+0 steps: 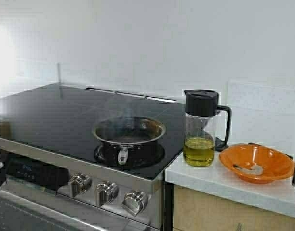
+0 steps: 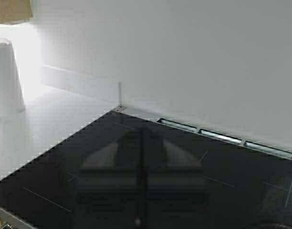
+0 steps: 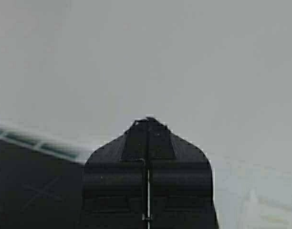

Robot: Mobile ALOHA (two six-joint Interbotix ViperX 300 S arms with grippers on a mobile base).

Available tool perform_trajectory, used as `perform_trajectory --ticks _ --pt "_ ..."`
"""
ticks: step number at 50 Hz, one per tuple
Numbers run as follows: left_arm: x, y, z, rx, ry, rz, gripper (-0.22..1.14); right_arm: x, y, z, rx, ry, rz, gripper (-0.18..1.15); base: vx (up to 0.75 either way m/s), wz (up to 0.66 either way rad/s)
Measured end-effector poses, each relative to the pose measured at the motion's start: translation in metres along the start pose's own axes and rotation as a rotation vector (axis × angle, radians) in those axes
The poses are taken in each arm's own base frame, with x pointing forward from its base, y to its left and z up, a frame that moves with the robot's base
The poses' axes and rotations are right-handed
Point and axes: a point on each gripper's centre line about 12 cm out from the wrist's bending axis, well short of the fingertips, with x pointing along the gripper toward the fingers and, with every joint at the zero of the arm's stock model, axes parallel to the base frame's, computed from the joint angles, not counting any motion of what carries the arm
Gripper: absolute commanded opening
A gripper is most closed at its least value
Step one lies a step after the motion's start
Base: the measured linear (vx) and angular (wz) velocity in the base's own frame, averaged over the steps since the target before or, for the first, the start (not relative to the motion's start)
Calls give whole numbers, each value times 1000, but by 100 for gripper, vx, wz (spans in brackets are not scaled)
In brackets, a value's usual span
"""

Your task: Add oil to the pan and cook the shrimp and serve it

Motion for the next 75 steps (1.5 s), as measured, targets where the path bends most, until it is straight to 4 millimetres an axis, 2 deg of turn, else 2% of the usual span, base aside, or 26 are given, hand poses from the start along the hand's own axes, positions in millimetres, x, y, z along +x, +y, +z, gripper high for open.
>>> perform_trajectory --ticks 2,5,11,13,14,20,37,48,57,65,75 --pt "0 0 0 2 3 0 4 0 1 -1 3 2 3 8 0 0" --pt "2 -1 -7 0 37 -3 7 0 8 -4 23 13 37 30 0 0" --pt "3 -3 -11 -2 58 -14 4 3 36 -13 76 70 172 98 0 0" --pt "3 -3 -12 -4 60 -14 3 5 45 -18 88 96 211 110 0 0" --pt "3 -3 -12 -2 61 -13 3 6 49 -22 88 112 226 112 0 0" --pt "2 -3 -15 -5 71 -12 3 16 63 -50 91 226 265 101 0 0" --pt "1 -3 -20 -19 84 -12 3 22 81 -144 174 484 219 102 0 0" --pt "0 -3 -22 -24 91 -12 3 18 102 -203 154 575 182 102 0 0" --pt "0 -3 -24 -24 97 -11 3 16 104 -250 102 606 79 102 0 0" --pt "-1 -3 -25 -28 98 -13 3 24 104 -278 58 586 10 102 0 0" --pt "-1 -2 -26 -33 100 -11 3 38 112 -295 43 578 -3 102 0 0"
